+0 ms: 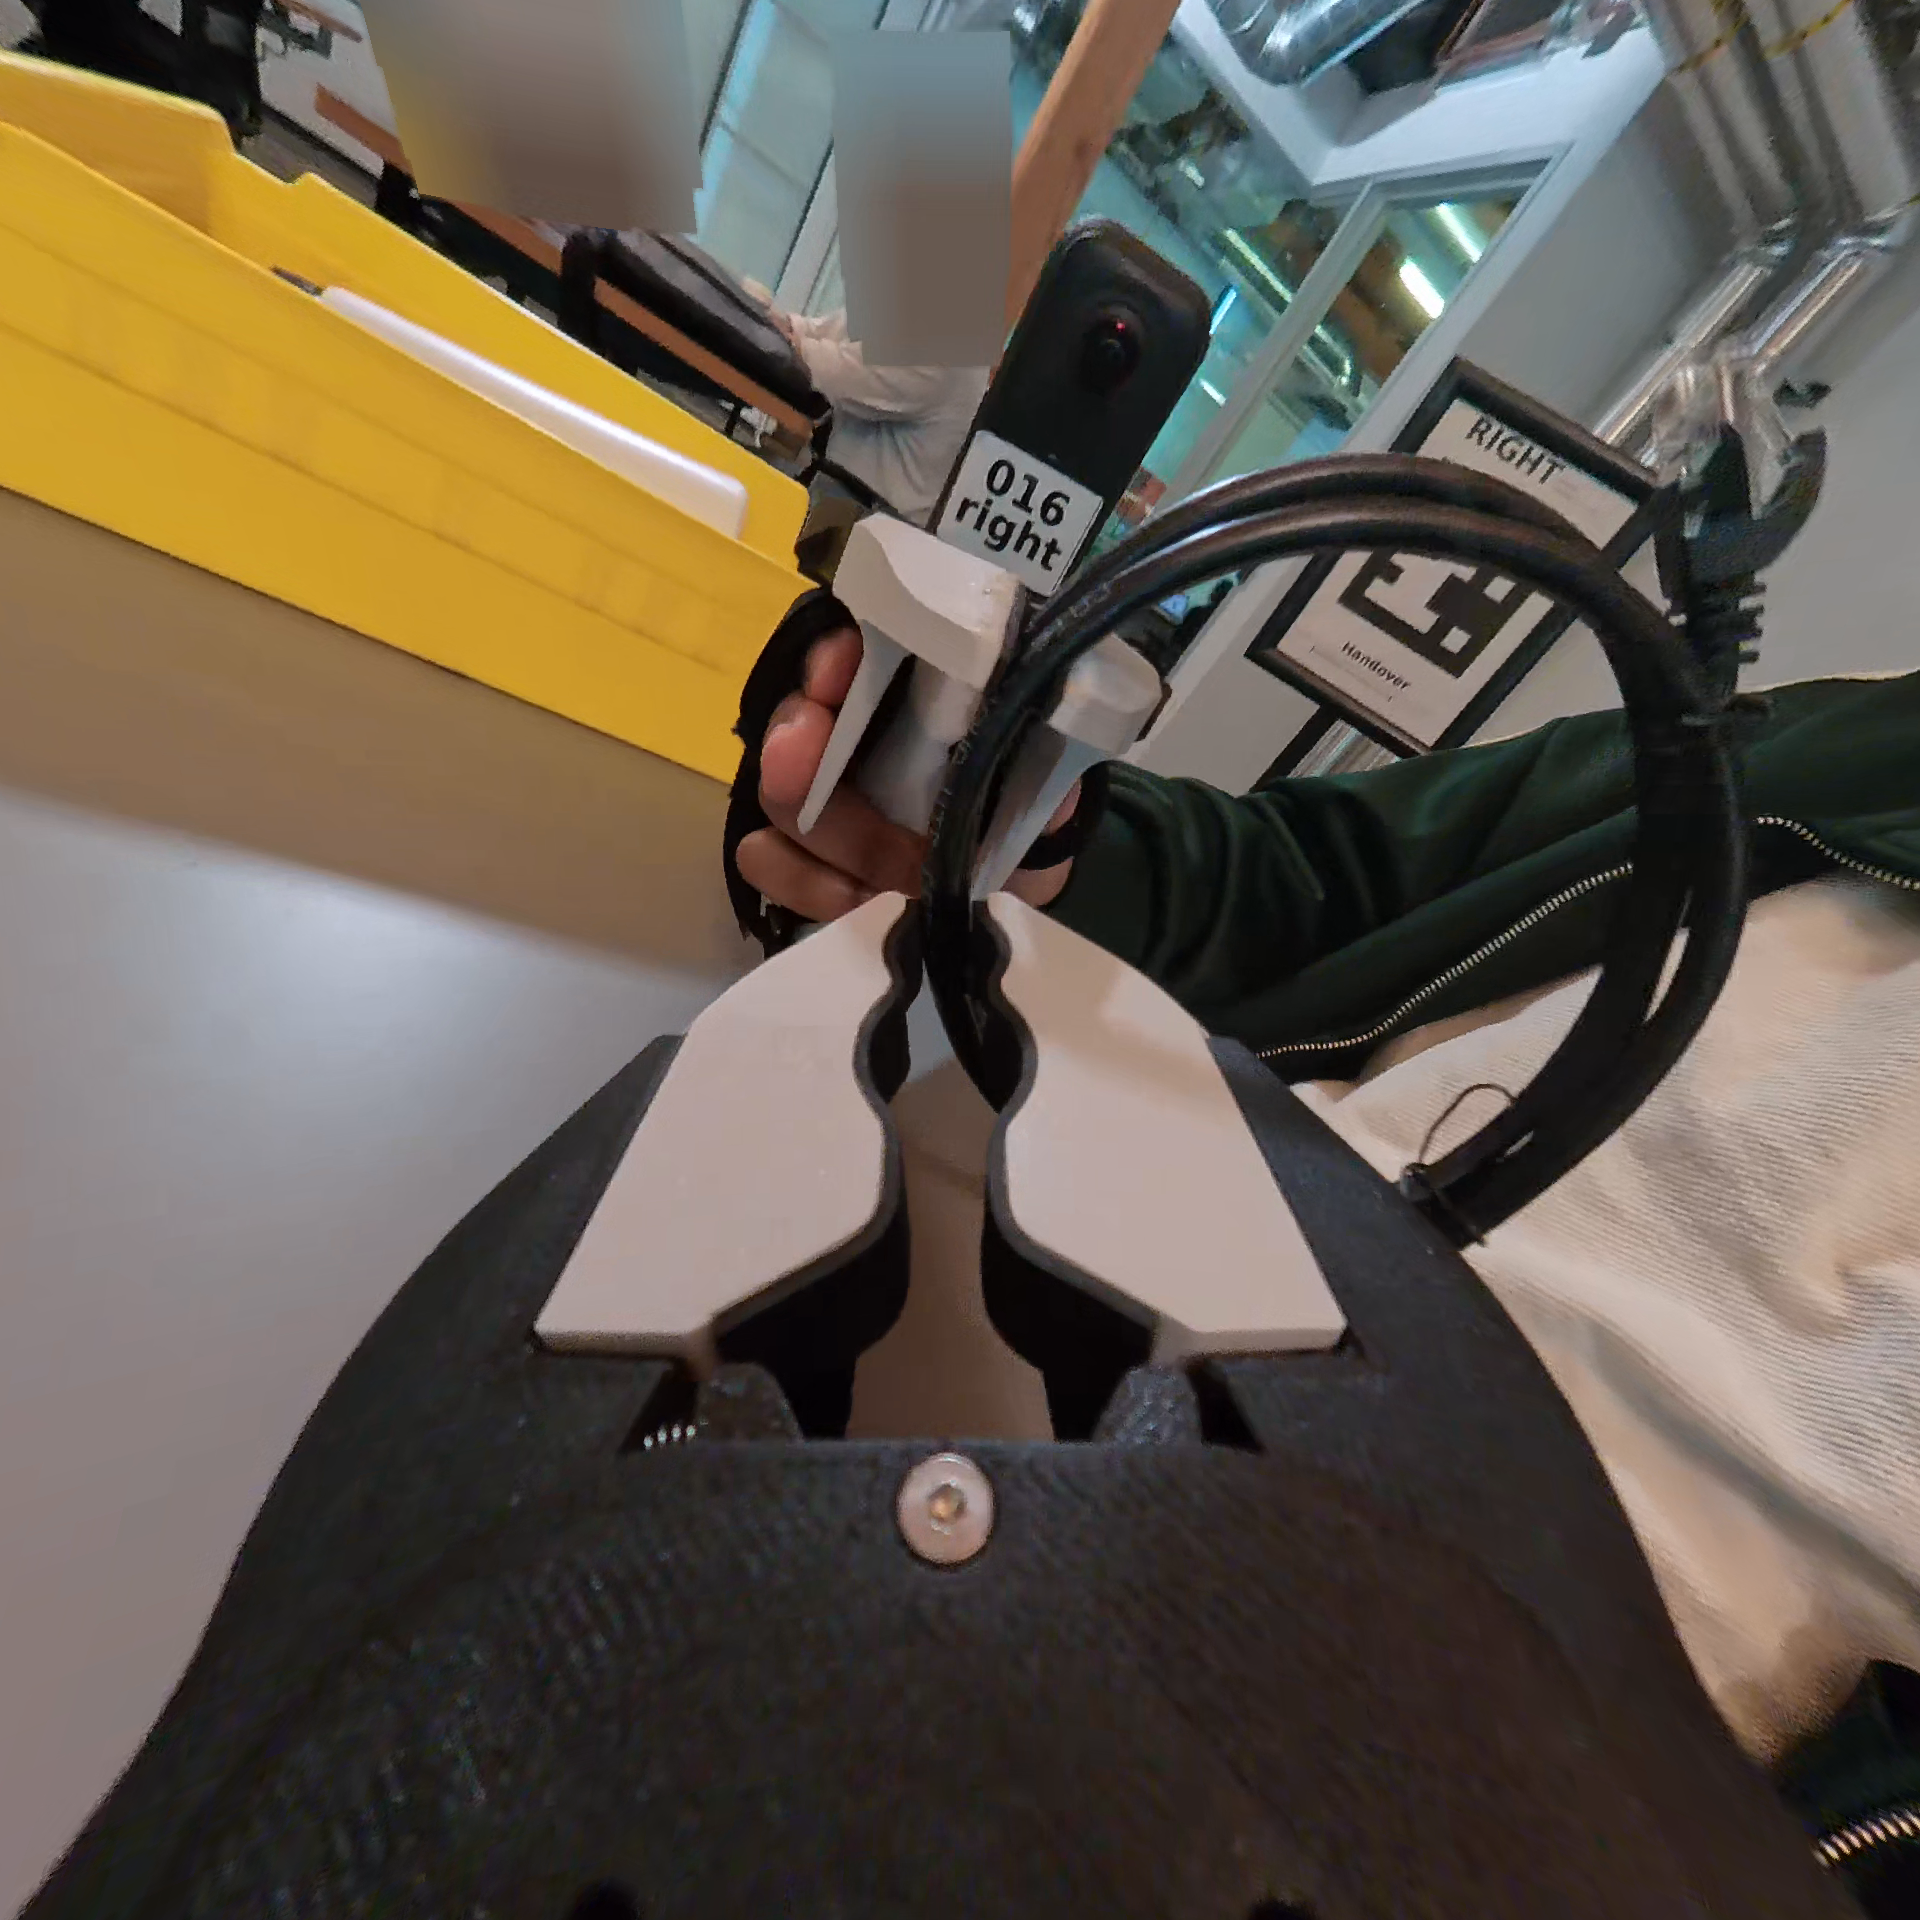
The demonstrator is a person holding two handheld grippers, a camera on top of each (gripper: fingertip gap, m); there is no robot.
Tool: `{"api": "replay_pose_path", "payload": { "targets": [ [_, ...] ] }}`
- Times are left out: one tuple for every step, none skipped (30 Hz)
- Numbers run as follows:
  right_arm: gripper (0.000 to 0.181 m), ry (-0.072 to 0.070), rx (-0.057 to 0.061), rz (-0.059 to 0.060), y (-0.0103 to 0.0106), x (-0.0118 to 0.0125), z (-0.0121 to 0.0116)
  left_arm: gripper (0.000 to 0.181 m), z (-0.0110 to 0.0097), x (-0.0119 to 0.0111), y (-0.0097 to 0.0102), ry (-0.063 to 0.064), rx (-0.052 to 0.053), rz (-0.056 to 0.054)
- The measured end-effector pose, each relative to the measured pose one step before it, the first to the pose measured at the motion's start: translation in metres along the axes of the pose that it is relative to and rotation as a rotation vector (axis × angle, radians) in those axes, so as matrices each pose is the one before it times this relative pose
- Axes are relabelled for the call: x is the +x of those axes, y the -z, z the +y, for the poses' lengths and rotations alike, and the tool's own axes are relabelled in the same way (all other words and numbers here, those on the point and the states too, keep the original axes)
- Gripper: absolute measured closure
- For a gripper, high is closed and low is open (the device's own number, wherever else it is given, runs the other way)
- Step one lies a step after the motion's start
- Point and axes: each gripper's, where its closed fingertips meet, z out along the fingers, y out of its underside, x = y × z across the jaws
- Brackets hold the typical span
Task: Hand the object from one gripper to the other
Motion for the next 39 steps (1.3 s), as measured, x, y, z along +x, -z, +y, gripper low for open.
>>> {"api": "replay_pose_path", "payload": {
  "targets": [
    [0.175, -0.0149, 0.0042, 0.0069, 0.00091, 0.00173, -0.00077, 0.166, -0.00175, -0.002, 0.00085, -0.0061, 0.0187, -0.0092],
    [0.175, -0.0148, 0.004, 0.0109, 0.00109, 0.00256, -0.00082, 0.156, -0.00183, -0.00275, 0.00081, -0.0052, 0.018, -0.0136],
    [0.175, -0.013, 0.0078, 0.0079, 0.00132, 0.00246, -0.00126, 0.146, -0.00145, -0.00266, 0.00091, -0.0026, 0.0143, -0.013],
    [0.175, -0.0158, 0.0109, 0.0057, 0.00139, 0.00248, -0.00132, 0.141, -0.00126, -0.00236, 0.00144, -0.0023, 0.0116, -0.0106],
    [0.175, -0.0227, 0.0098, 0.0063, 0.00166, 0.00286, -0.00118, 0.137, -0.00173, -0.00203, 0.00177, -0.0024, 0.0125, -0.0097],
    [0.175, -0.0269, 0.0092, 0.0059, 0.00159, 0.00317, -0.00078, 0.132, -0.00237, -0.00195, 0.00214, -0.002, 0.0151, -0.0092],
    [0.175, -0.0294, 0.0082, 0.0019, 0.00144, 0.00286, -0.0005, 0.127, -0.0033, -0.00129, 0.00237, -0.0017, 0.0201, -0.0059],
    [0.175, -0.0299, 0.0026, 0.0032, 0.00117, 0.00301, 0.00023, 0.119, -0.00473, 0.00008, 0.00271, 0.0, 0.0263, 0.001],
    [0.175, -0.0302, -0.0037, 0.005, 0.00078, 0.00316, 0.00111, 0.107, -0.0066, 0.00151, 0.0028, -0.0044, 0.0378, 0.0071],
    [0.175, -0.0314, -0.009, 0.0013, 0.00034, 0.00242, 0.00178, 0.092, -0.00826, 0.00244, 0.00241, -0.004, 0.0433, 0.0064],
    [0.175, -0.0319, -0.0075, 0.0002, 0.00023, 0.00198, 0.00174, 0.079, -0.00829, 0.00403, 0.00208, -0.0119, 0.0369, 0.0094],
    [0.175, -0.0295, -0.0008, 0.0085, 0.00032, 0.00293, 0.00096, 0.069, -0.00683, 0.0052, 0.00157, -0.0205, 0.0208, 0.0118],
    [0.175, -0.0254, -0.0018, 0.0171, 0.00074, 0.00414, 0.00109, 0.067, -0.00411, 0.00609, 0.00118, -0.0213, -0.0041, 0.0158],
    [0.175, -0.0197, -0.0055, 0.0225, 0.00103, 0.00481, 0.00144, 0.068, -0.00154, 0.00657, 0.00084, -0.016, -0.0234, 0.0194],
    [0.175, -0.0133, -0.006, 0.027, 0.00128, 0.0056, 0.00119, 0.077, -0.00004, 0.00853, 0.00052, -0.0098, -0.0329, 0.0355],
    [0.175, -0.0102, -0.0069, 0.0333, 0.00148, 0.00613, 0.00081, 0.094, 0.00154, 0.01183, 0.00059, 0.0007, -0.0416, 0.062],
    [0.175, -0.0048, -0.0053, 0.0292, 0.00143, 0.0055, 0.00057, 0.111, 0.00237, 0.01169, -0.00011, 0.0147, -0.0422, 0.0657],
    [0.175, -0.0046, -0.0037, 0.0208, 0.00109, 0.00412, 0.00042, 0.121, 0.00288, 0.00773, -0.00123, 0.0158, -0.0378, 0.0426],
    [0.175, -0.0078, -0.0025, 0.0096, 0.0006, 0.0025, 0.00039, 0.127, 0.00394, 0.00341, -0.0017, 0.0097, -0.0371, 0.0158],
    [0.175, -0.0088, -0.0009, 0.0006, 0.00015, 0.00103, 0.00055, 0.129, 0.00471, 0.00091, -0.00238, 0.0015, -0.034, 0.0014],
    [0.174, -0.0062, -0.0004, -0.0068, -0.00054, -0.00059, 0.00064, 0.131, 0.00498, 0.00011, -0.00295, 0.0016, -0.0294, 0.0008],
    [0.174, -0.0021, -0.0042, -0.0069, -0.00097, -0.001, 0.00112, 0.135, 0.00467, 0.00113, -0.00331, 0.0061, -0.0247, 0.0133],
    [0.174, 0.0037, -0.0078, -0.0053, -0.00119, -0.00132, 0.00146, 0.143, 0.00416, 0.00112, -0.00335, 0.0055, -0.0195, 0.0163],
    [0.174, 0.0078, -0.0095, -0.0036, -0.00113, -0.00143, 0.00154, 0.158, 0.00421, 0.00112, -0.00291, -0.0031, -0.0206, 0.0161],
    [0.174, 0.0088, -0.0074, 0.0072, -0.0008, -0.00003, 0.00111, 0.17, 0.00342, 0.0022, -0.00282, -0.0111, -0.0188, 0.0171],
    [0.174, 0.009, -0.0038, 0.0013, -0.00007, -0.0002, 0.00058, 0.17, 0.00272, -0.00054, -0.00307, -0.0078, -0.0157, -0.0075],
    [0.174, 0.0009, -0.0012, -0.0042, 0.00003, -0.00041, 0.00013, 0.17, 0.00285, -0.0003, -0.00299, -0.0131, -0.0249, -0.0109],
    [0.174, -0.0043, 0.0023, -0.0037, -0.0001, -0.00012, -0.00007, 0.17, 0.00215, -0.00104, -0.00261, -0.0194, -0.0243, -0.0207],
    [0.174, -0.0058, 0.0034, -0.0001, -0.0002, 0.00086, 0.00038, 0.17, 0.0008, -0.00149, -0.00208, -0.0197, -0.0166, -0.0243],
    [0.173, -0.0103, 0.0051, -0.0059, -0.00014, 0.00065, 0.0006, 0.17, -0.00064, -0.00065, -0.00128, -0.0144, -0.0063, -0.0162],
    [0.171, -0.0204, 0.0068, -0.0054, -0.00035, 0.0012, 0.00053, 0.17, -0.00155, -0.00109, -0.00052, -0.0065, 0.0038, -0.0146],
    [0.168, -0.0277, 0.01, -0.004, -0.00016, 0.00137, -0.00015, 0.17, -0.0017, -0.00122, 0.0003, 0.0004, 0.0068, -0.011],
    [0.155, -0.0264, 0.021, 0.0001, -0.00015, 0.00151, -0.00231, 0.171, -0.00157, -0.00107, 0.00098, 0.0011, 0.0102, -0.0072],
    [0.138, -0.0168, 0.0319, 0.0112, 0.00021, 0.00272, -0.0039, 0.171, -0.00183, -0.00178, 0.00173, 0.0067, 0.0145, -0.0091],
    [0.124, -0.0009, 0.0364, 0.0186, 0.00091, 0.00372, -0.00458, 0.171, -0.00232, -0.00219, 0.00229, 0.0128, 0.0184, -0.009],
    [0.11, 0.0132, 0.0318, 0.0284, 0.00128, 0.00451, -0.00448, 0.171, -0.0031, -0.00181, 0.00315, 0.0163, 0.0247, -0.0027],
    [0.099, 0.0288, 0.0177, 0.0274, 0.0012, 0.00379, -0.0037, 0.171, -0.00413, -0.00198, 0.00371, 0.0221, 0.0306, -0.0025],
    [0.091, 0.0346, 0.0061, 0.0211, 0.00084, 0.00201, -0.00314, 0.171, -0.00504, -0.00269, 0.00426, 0.0285, 0.0371, -0.0049],
    [0.085, 0.0438, 0.0025, 0.0142, 0.00042, 0.00023, -0.00302, 0.171, -0.00534, -0.00169, 0.00462, 0.0345, 0.038, 0.0032]
  ]
}}
